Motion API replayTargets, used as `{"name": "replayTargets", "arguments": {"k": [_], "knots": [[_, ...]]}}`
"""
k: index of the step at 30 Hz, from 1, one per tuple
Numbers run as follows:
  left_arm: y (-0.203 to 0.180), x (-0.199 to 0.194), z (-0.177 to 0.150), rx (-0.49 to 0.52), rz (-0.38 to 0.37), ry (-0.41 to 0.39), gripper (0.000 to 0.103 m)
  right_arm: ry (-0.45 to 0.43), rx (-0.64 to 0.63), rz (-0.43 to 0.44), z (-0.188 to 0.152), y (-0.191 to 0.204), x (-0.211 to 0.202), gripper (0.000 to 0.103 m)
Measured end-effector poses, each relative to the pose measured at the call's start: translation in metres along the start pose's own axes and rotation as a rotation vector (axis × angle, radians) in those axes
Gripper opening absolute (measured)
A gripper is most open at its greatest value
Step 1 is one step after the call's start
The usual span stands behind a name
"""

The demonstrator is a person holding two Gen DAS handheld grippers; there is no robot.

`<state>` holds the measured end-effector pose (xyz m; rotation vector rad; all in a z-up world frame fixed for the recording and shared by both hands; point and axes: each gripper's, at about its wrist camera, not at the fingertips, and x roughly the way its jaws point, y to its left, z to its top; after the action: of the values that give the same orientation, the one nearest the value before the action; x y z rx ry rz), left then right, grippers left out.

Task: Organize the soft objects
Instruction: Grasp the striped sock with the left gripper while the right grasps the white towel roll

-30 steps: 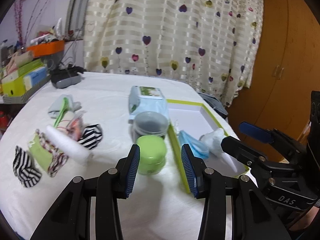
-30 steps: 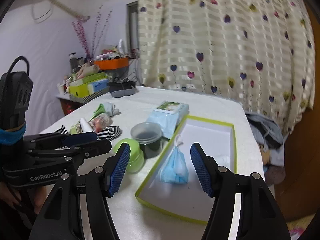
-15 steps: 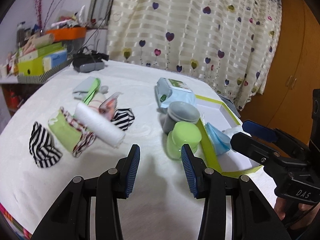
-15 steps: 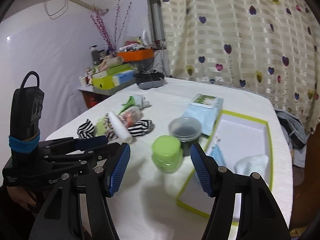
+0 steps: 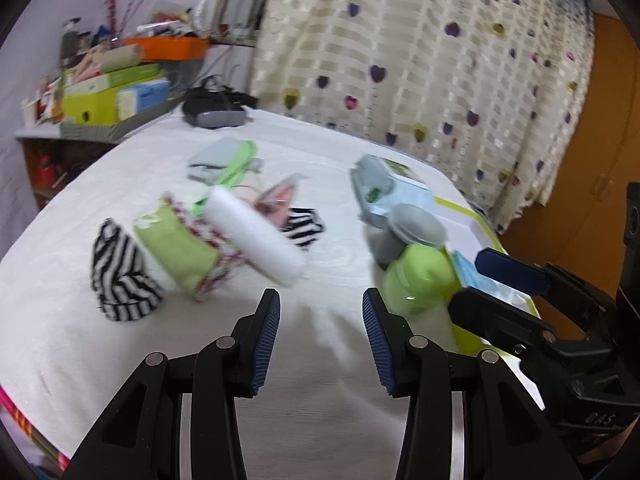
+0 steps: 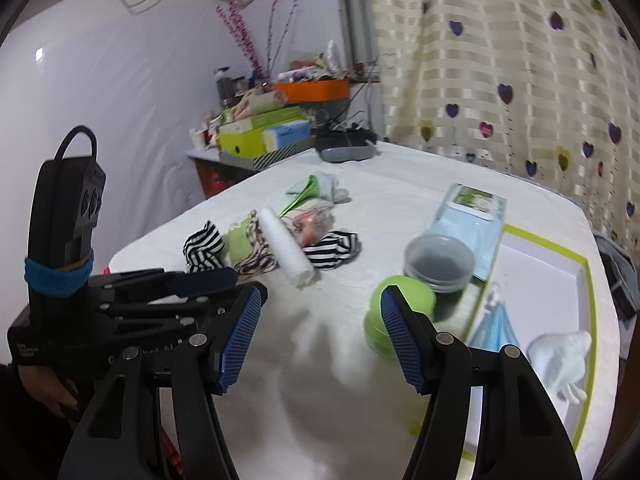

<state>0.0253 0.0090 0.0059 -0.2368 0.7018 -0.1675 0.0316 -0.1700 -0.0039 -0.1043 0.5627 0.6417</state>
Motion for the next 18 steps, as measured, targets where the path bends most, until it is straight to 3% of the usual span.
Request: {"name": "replayTargets", "arguments": {"k": [7, 18], "knots": [[0.040, 0.000, 0.003, -0.073, 0.063, 0.003, 0.042, 0.029, -0.028, 0.051, 0.011, 0.015, 0.026, 0.063], [0.104, -0.006, 0.014, -0.197, 0.181, -0.045, 0.042, 0.084, -0.086, 0.043, 0.028, 0.030, 0.067, 0.063]]}}
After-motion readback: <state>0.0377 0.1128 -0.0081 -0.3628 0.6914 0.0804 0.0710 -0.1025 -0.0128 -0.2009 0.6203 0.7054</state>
